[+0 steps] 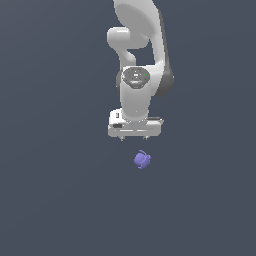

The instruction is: Pick up the object and move it to a goal position.

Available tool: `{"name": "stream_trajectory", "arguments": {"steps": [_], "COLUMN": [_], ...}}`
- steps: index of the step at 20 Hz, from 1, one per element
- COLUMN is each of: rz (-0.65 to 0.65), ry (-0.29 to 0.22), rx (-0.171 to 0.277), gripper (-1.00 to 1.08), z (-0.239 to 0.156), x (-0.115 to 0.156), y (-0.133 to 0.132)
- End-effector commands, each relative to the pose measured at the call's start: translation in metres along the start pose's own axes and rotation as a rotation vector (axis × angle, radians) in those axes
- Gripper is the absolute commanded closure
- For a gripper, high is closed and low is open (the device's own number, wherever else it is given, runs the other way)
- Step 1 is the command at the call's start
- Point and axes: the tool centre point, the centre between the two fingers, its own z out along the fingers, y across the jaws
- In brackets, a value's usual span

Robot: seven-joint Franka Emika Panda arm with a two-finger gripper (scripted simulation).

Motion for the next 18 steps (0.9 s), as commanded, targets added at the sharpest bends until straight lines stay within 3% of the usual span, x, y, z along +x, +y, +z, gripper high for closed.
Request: {"name": "stream_trajectory", "arguments": {"steps": [1, 18], "rz": [0.0, -0.038], "ry": [0.0, 0.025], "rx": [0.0, -0.015], "gripper": [-0.92, -0.92], "z": [0.0, 0.0], "x": [0.0, 0.011], "y": [0.0, -0.007]}}
